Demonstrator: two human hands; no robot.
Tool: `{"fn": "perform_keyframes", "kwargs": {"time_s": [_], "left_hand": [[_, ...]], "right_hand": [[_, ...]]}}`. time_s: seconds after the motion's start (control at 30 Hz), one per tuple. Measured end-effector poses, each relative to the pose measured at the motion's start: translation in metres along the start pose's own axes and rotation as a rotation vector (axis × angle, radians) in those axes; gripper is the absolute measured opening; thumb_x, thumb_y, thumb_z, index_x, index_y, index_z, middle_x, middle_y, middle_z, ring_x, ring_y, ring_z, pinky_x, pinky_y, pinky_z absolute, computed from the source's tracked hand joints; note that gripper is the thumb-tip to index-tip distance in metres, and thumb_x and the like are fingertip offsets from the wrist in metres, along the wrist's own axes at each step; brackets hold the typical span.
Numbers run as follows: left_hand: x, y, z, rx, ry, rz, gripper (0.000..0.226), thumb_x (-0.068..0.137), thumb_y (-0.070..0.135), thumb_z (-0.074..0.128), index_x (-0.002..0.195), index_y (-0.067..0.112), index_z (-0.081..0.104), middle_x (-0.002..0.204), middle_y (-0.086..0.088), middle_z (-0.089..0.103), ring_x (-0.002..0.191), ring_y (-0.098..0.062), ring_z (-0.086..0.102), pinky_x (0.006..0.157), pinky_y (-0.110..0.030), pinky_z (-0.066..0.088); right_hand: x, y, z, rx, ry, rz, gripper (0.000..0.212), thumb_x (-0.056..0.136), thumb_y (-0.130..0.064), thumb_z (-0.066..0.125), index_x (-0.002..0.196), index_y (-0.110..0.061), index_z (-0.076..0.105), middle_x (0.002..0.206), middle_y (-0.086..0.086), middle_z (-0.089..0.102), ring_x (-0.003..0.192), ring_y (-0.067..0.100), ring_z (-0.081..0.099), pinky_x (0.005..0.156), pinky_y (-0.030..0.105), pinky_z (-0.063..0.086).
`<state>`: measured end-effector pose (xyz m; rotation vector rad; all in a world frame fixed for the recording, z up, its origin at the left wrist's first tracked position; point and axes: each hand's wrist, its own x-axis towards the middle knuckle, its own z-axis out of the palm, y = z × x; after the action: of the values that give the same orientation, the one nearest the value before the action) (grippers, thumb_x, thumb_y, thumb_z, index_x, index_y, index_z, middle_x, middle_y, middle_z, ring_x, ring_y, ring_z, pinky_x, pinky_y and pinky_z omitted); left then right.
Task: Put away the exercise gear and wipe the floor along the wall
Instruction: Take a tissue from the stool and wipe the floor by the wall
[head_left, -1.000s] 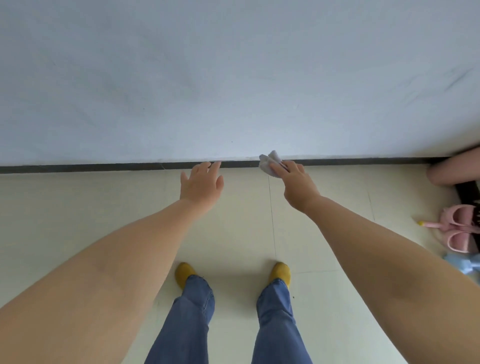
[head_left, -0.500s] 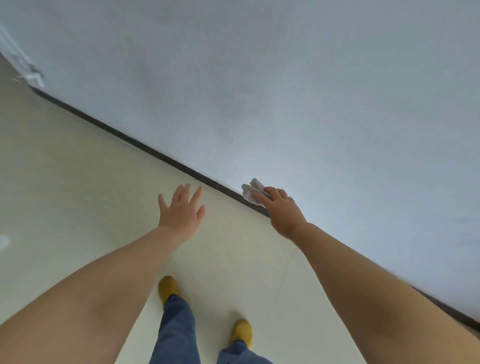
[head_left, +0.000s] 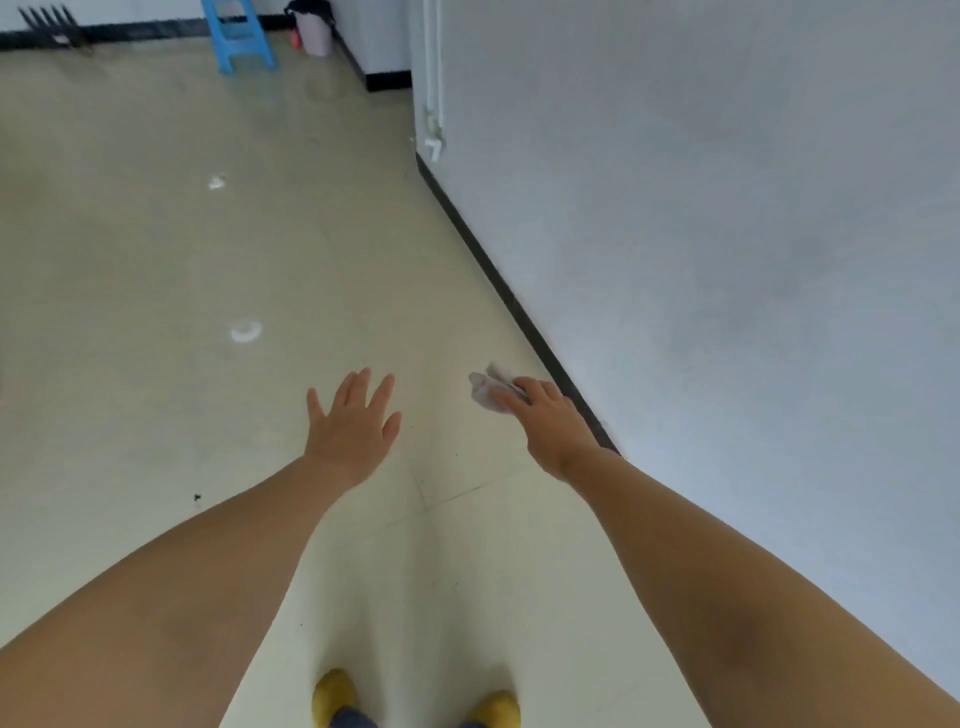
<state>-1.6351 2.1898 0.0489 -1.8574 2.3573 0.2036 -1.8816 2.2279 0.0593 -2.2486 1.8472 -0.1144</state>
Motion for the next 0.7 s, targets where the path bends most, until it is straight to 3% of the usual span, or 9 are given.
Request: {"fn": "perform_keyframes", "kwargs": {"time_s": [0.2,0.7], "left_hand": [[-0.022,-0.088,0.006,-0.019,-0.035,-0.151,0.055,0.100,0.042,0.016,0.150,0.027,0.002,0.159,-0.004,0.003,0.146,-0.019,0.002,0.114,-0.057,0.007],[0.003,-0.309,-0.020,-0.112,0.021,-0.289,0.054,0.100,0.043,0.017,0.150,0.027,0.004,0.158,-0.005,0.007,0.145,-0.019,0.006,0.114,-0.055,0.009]], "right_hand": [[0.055,-0.074,0.018,-0.005,-0.038,-0.131,0.078,0.081,0.011,0.044,0.146,-0.029,0.028,0.146,0.003,0.032,0.128,0.026,0.033,0.100,0.035,0.038],[0.197,-0.245,0.038,-0.060,-0.049,-0.190,0.078,0.083,0.009,0.043,0.147,-0.032,0.026,0.145,0.002,0.032,0.127,0.024,0.034,0.101,0.034,0.037]]}}
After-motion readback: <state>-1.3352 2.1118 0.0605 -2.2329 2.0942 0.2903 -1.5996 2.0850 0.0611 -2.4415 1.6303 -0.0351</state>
